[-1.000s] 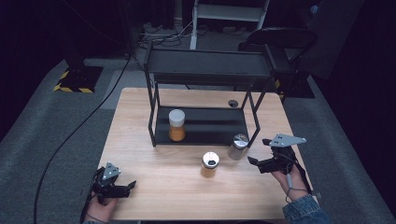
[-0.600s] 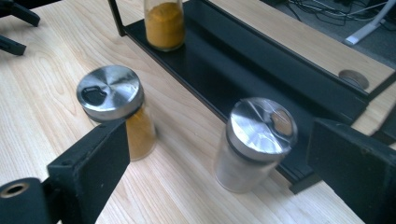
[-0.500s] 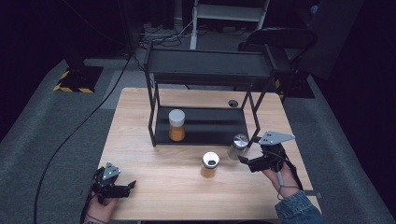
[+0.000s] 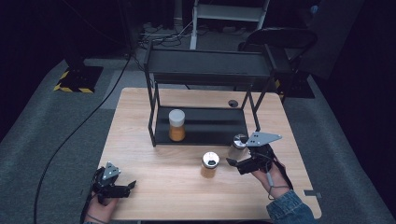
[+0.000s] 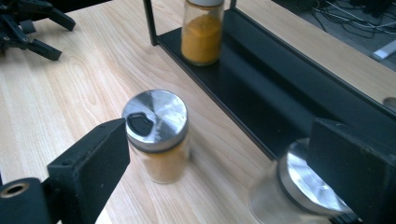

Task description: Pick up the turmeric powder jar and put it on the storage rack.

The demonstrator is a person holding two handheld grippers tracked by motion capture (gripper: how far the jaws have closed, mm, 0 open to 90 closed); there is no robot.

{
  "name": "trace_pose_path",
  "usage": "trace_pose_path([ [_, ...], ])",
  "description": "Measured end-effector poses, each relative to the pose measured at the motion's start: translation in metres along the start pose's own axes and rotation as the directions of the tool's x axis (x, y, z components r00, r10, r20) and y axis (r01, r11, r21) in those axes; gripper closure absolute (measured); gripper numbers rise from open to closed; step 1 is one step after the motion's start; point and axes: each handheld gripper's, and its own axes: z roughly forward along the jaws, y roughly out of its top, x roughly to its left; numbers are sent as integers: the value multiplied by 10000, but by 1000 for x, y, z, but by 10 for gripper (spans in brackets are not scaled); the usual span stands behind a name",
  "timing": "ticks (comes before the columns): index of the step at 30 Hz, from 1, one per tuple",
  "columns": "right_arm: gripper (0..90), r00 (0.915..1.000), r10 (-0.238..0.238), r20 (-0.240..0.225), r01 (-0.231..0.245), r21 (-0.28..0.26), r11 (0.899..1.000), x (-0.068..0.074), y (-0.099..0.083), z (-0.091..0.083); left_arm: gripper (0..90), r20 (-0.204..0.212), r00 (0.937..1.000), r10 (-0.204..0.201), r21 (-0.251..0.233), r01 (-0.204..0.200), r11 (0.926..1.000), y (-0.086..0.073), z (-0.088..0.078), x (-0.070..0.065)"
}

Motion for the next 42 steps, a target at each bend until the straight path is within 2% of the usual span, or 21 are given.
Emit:
trace_pose_path([
  [14,59,9972,-348,-656,351,23,9994,8,17,24,77,-31,10000,-43,32,43,10000,1,0,-1],
  [21,59,9948,-500,-889,510,90,9987,7,22,34,77,-7,10000,-22,35,22,10000,1,1,-1],
  [42,59,9829,-999,-1546,1068,372,9936,10,39,64,77,85,9999,66,48,-66,10000,3,2,-1],
])
